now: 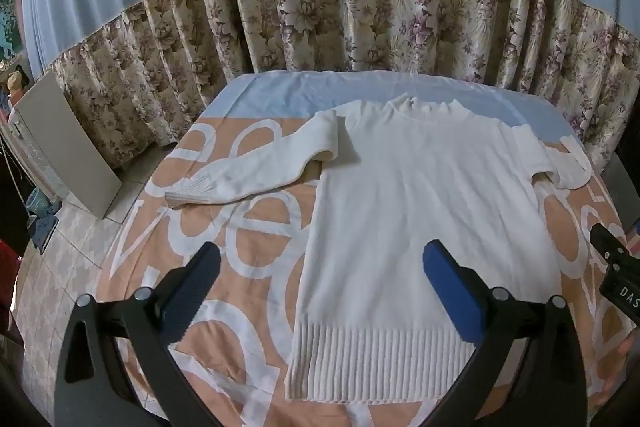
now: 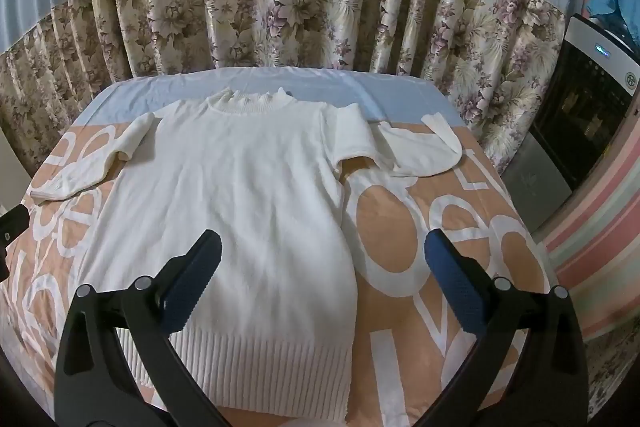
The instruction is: Fold small clothes
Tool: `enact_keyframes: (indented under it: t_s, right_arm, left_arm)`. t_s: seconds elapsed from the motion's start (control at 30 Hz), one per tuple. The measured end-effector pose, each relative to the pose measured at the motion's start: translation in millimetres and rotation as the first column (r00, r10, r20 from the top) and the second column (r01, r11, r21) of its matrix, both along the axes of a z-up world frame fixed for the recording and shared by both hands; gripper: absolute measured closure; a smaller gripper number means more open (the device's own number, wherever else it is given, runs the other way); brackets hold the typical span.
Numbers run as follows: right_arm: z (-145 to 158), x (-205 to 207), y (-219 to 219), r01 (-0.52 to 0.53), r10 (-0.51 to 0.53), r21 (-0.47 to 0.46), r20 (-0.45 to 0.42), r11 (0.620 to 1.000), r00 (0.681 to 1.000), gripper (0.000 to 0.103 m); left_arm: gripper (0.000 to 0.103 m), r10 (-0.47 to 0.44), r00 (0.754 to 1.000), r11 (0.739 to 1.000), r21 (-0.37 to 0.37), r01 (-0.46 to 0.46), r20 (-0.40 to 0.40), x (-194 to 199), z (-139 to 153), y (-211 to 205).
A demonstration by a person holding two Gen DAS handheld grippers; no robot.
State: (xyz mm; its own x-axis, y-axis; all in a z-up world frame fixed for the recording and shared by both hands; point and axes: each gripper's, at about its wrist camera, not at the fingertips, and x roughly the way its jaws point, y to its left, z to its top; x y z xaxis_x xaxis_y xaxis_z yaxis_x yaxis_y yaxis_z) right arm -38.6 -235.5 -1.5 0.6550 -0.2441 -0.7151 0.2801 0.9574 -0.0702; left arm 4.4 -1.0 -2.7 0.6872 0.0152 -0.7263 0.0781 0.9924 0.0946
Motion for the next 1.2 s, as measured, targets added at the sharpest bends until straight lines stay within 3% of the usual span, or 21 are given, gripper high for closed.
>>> enact_keyframes:
  t_s: [1.2]
  right_arm:
    - [-3.0, -0.9, -2.3, -0.002, 0.002, -0.006, 0.0, 1.0, 1.0, 0.003]
  left_arm:
    - [0.002, -0.015, 1.0, 1.0, 0.014, 0.015, -0.012, -5.1, -15.1, 1.4]
